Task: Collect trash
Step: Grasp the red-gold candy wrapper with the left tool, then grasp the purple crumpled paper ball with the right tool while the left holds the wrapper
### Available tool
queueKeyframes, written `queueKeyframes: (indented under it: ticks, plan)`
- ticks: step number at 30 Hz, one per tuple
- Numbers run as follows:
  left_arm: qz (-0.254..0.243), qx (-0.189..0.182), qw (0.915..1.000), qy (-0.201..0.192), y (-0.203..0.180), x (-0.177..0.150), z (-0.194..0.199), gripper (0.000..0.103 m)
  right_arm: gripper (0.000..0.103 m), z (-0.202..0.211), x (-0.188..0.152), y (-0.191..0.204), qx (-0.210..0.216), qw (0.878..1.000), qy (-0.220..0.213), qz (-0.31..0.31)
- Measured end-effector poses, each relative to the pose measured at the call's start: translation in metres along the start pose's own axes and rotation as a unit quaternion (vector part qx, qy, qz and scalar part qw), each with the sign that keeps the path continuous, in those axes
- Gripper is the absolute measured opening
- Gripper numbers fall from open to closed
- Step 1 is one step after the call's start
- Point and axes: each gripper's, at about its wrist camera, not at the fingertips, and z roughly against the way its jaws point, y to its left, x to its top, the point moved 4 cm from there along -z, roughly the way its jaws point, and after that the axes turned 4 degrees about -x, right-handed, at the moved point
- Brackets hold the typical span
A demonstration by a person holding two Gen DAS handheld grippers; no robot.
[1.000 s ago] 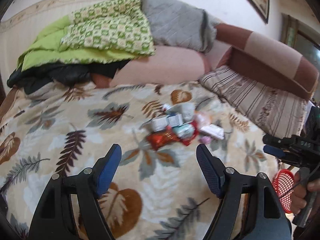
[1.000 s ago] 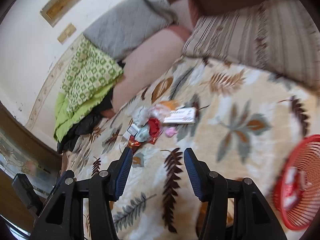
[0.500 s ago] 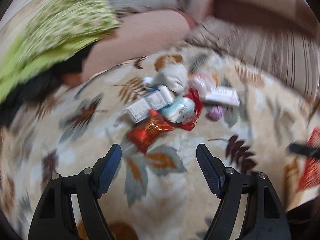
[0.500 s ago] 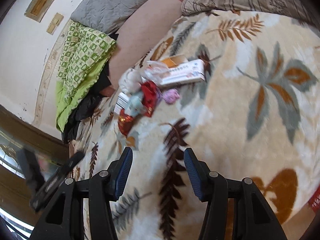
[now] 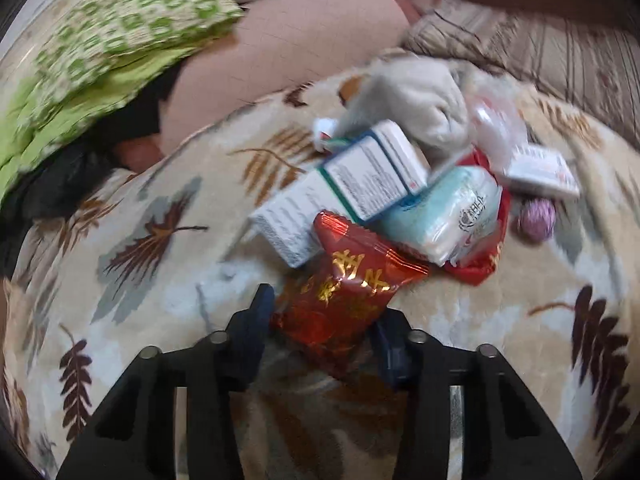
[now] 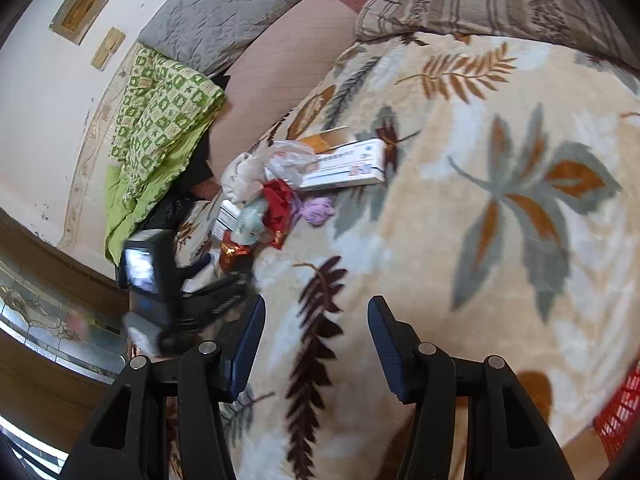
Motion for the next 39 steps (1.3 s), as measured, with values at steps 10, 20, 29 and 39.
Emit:
queueKeyframes:
  ticks: [10, 20, 29, 39]
  plan:
    - [0.156, -0.078, 0.9847, 0.001, -0.008, -0.029, 0.08, 0.042, 0.055, -0.074, 0.064, 0.013, -0.062, 0.998, 0.002, 0.016]
    - [0.198, -0.046, 0.9786, -0.028, -0.022, -0.043, 0.097, 0.042, 0.05, -0.132, 0.071, 0.008, -0.113, 0.992, 0.023, 0.05]
    - [0.209, -0.028, 0.9766, -0.041, -0.006, -0.04, 0.089, 0.042, 0.031, -0.131, 0.066, 0.025, -0.099, 0.987, 0.014, 0.128]
    - [0.167, -0.005, 0.9823, -0.084, -0.021, -0.042, 0.12, 0.042, 0.031, -0.05, 0.039, 0.049, -0.156, 0.965, -0.078, 0.197]
